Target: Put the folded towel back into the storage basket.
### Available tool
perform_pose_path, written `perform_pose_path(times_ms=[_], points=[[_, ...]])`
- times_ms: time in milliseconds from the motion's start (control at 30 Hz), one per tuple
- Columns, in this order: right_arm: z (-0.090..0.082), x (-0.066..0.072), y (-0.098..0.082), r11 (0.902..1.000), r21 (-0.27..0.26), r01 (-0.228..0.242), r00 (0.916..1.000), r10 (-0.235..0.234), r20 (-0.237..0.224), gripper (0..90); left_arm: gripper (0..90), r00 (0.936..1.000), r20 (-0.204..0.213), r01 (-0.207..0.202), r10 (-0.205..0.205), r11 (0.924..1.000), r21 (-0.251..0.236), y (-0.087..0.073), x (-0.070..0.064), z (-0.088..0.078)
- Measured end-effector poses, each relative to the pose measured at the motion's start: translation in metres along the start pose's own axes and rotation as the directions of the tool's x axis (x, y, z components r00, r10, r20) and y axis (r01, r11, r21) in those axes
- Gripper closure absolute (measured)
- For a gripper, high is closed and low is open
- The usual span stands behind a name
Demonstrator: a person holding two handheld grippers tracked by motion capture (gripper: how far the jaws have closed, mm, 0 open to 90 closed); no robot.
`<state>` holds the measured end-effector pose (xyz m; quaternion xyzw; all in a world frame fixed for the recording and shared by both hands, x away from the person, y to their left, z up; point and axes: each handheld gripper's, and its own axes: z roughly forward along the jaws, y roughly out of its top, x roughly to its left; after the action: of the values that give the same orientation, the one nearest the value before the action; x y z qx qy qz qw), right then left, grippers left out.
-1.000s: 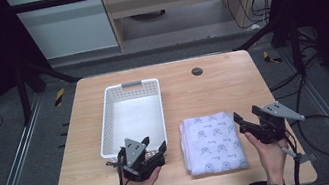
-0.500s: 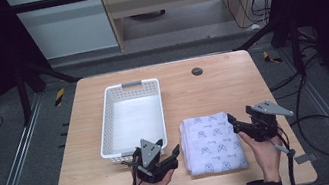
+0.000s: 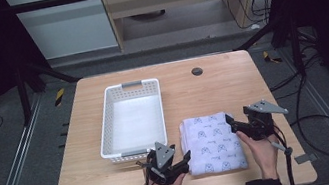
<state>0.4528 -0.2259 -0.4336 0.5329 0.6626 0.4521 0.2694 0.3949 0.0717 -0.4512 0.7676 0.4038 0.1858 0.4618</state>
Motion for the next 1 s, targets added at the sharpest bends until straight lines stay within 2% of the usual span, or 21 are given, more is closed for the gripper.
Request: perform_pose_path(times_ms=[233,467,733,1000], points=[[0.006,-0.005,-0.006,0.9996,0.021,-0.018,0.9998,0.018,0.007,27.6,42.6,1.0000,0.006,0.000,0.000,0.9994,0.036,-0.006,-0.003,0.010],[0.020,-0.008,-0.016,0.9971,0.074,-0.013,0.9999,0.013,0.005,32.7,40.3,0.9999,0.010,0.005,-0.006,0.9965,0.084,-0.015,-0.003,0.026],[0.034,-0.013,-0.026,0.9914,0.127,-0.031,0.9995,0.030,0.013,36.8,37.7,0.9997,0.005,0.024,-0.024,0.9914,0.129,-0.023,0.001,0.041],[0.045,-0.014,-0.033,0.9854,0.168,-0.029,0.9996,0.028,0.007,40.6,33.4,0.9992,0.010,0.037,-0.039,0.9893,0.141,-0.026,0.002,0.049]])
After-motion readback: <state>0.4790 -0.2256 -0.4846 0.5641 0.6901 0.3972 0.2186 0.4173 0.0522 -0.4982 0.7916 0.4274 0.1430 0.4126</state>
